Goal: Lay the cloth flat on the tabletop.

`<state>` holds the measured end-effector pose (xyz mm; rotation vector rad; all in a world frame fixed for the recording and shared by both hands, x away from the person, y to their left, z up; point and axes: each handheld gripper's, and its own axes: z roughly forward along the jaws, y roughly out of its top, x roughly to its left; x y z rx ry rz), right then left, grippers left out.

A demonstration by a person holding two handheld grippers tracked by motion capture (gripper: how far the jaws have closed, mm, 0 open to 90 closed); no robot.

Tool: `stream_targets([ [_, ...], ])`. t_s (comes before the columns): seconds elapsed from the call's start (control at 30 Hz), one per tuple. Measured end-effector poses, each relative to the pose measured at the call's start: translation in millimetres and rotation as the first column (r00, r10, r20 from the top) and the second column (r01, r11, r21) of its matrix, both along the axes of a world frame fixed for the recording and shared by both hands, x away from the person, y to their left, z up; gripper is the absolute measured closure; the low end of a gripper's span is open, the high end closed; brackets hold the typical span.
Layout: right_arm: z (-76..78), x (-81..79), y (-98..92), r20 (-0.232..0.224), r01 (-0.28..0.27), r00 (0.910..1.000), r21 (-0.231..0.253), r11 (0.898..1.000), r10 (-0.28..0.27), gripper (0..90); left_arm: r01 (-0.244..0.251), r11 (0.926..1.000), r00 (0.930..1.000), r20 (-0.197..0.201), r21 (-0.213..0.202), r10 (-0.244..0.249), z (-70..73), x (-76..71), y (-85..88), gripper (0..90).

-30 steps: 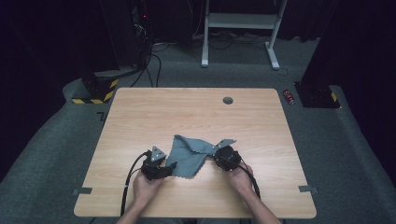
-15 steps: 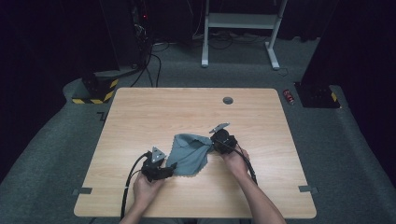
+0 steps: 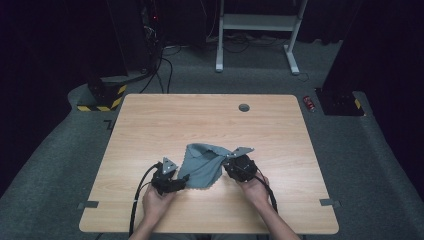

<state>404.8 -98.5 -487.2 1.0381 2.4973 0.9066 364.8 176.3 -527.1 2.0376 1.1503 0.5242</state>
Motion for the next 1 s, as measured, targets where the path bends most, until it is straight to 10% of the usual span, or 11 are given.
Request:
stream_targets([
  [0.33, -18.4, -0.5, 20.2, -0.060, -0.008, 0.9982, 0.011, 1.000, 0.008, 68.2, -0.002, 1.0000, 1.0000, 0.002, 0.005, 0.002, 0.1, 0.2, 0.2, 35.1],
  [0.7, -21.2, -8.1, 25.0, -0.007, -0.073, 0.9974, -0.047, 0.996, 0.072, 88.7, -0.003, 1.0000, 1.0000, 0.001, 0.006, 0.003, 0.1, 0.2, 0.4, 34.6],
  [1.0, -20.5, -21.9, 0.4, -0.032, -0.050, 0.9983, -0.031, 0.998, 0.049, 88.7, -0.003, 1.0000, 1.0000, -0.002, 0.002, 0.003, 0.0, 0.0, 0.3, 33.2],
])
